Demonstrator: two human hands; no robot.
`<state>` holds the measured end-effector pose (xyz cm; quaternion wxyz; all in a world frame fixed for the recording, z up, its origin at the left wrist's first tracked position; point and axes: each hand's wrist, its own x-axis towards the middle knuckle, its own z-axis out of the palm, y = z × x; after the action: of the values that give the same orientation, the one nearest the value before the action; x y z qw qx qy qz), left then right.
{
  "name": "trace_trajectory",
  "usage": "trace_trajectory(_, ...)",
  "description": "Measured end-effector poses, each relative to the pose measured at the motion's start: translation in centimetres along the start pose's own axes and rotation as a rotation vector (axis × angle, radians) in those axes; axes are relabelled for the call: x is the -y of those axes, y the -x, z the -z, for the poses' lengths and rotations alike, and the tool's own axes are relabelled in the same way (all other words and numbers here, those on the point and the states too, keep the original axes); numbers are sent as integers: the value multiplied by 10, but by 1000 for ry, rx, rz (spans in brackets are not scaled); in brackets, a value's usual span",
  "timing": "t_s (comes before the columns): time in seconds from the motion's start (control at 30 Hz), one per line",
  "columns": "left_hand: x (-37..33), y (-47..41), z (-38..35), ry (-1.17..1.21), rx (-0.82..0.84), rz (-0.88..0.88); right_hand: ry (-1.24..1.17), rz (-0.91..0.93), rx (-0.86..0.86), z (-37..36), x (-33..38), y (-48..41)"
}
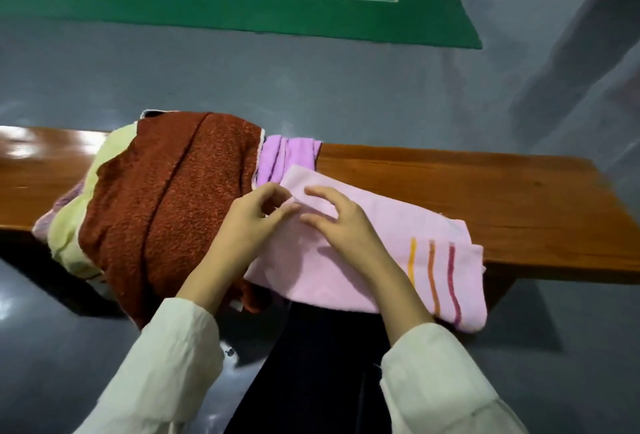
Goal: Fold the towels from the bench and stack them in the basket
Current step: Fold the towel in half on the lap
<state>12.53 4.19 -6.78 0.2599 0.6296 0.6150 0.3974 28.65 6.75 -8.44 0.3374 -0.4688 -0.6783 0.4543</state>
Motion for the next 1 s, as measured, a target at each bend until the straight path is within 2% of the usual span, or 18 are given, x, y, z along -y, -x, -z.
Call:
trace_trajectory(0.1,9,-5,3,-8,15,32,47,-23,29,-19,-8,-19)
trace_trajectory(0.23,21,-16,4,-37,-37,94,-42,-75,-148,-24,-27,-33)
trace_trajectory(0.33,29,-27,0,-155,-78,103,-106,-144,-247,-21,-42,-40)
trace_trajectory(0.47,37,-48,-13,-241,-63,166,-162,-185,-276,-19,-49,-42)
trace_trajectory(0.57,40,-61,-25,-277,-25,297,-130,-184,-277,-19,-54,-42)
trace_trajectory(0.67,38,-67,-33,-286,-60,334,-123,-184,-272,-18,-54,-42)
trace_trajectory(0.83,23,-63,-36,-49,-27,238,-219,-205,-266,-9,-40,-36)
trace_trajectory(1.0,-1,-37,-35,243,-24,237,-321,-109,-250,6,-12,-13)
